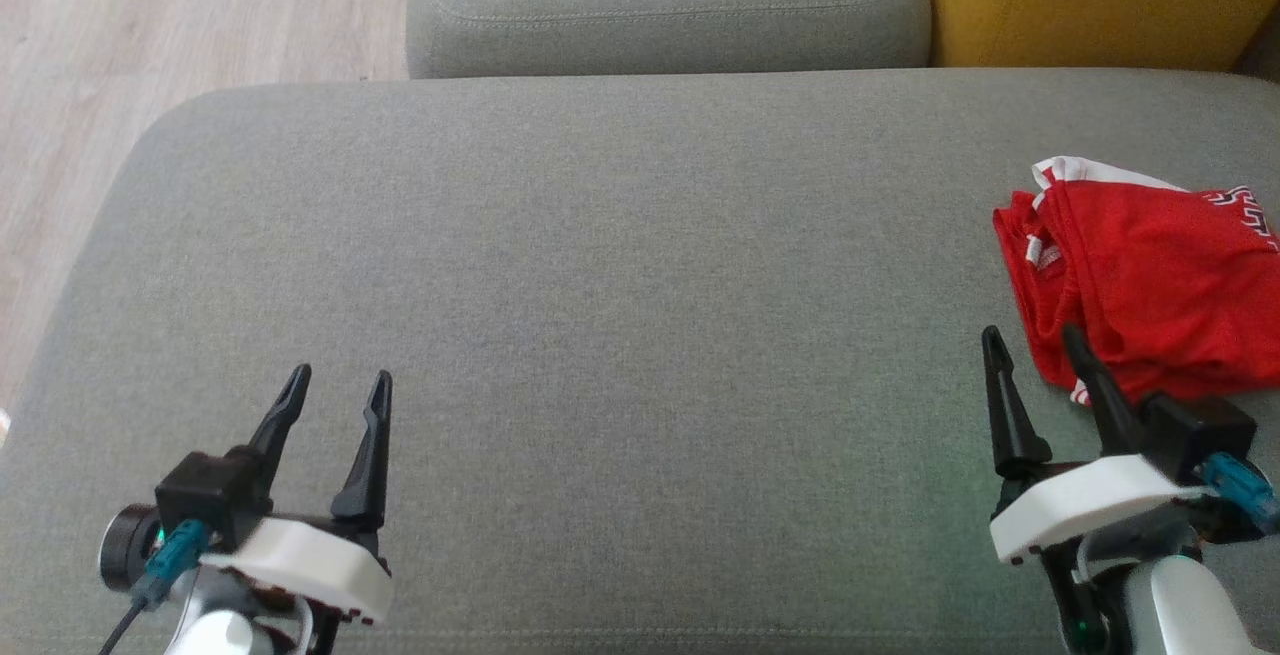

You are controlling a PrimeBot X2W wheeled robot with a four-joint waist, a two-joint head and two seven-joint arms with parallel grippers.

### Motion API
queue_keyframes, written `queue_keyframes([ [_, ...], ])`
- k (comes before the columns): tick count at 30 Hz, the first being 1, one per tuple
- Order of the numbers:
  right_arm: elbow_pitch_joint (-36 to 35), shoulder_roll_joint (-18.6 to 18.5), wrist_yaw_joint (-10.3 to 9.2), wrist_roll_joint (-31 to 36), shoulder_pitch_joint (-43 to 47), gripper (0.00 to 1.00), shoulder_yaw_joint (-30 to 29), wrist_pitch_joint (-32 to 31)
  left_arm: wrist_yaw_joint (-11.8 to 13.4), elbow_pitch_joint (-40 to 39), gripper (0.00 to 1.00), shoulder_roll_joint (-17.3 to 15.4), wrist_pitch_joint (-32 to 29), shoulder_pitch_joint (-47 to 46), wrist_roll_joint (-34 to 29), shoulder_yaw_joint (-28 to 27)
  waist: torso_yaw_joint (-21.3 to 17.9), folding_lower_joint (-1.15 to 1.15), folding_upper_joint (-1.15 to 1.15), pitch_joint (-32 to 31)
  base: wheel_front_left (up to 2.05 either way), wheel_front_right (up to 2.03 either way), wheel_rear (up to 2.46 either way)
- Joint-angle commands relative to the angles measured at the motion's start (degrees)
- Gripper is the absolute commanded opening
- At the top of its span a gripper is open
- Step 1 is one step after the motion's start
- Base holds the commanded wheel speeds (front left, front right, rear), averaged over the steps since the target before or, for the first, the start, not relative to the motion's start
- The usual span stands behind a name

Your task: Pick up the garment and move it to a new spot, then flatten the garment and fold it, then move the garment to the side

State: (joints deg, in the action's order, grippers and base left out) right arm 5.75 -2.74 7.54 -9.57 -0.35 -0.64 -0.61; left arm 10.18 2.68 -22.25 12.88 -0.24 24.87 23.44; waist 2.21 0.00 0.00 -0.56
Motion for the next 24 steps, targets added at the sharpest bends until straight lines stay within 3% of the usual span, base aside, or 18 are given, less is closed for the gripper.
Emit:
queue_keyframes([
  [1, -2.3, -0.1, -0.05, 0.3, -1.4, 1.0, 1.1, -0.2, 0.4, -1.3, 1.0, -1.7, 0.3, -2.8, 0.2, -2.2, 0.0, 0.0, 0.0, 0.1, 0.0, 0.0, 0.0],
  [24, -1.7, -0.1, -0.05, 0.2, -2.1, 1.0, 1.4, -0.4, 0.9, -0.9, 1.0, -2.2, 0.7, -3.4, 0.2, -1.8, 0.1, 0.0, 0.0, 0.3, 0.0, 0.0, 0.0],
])
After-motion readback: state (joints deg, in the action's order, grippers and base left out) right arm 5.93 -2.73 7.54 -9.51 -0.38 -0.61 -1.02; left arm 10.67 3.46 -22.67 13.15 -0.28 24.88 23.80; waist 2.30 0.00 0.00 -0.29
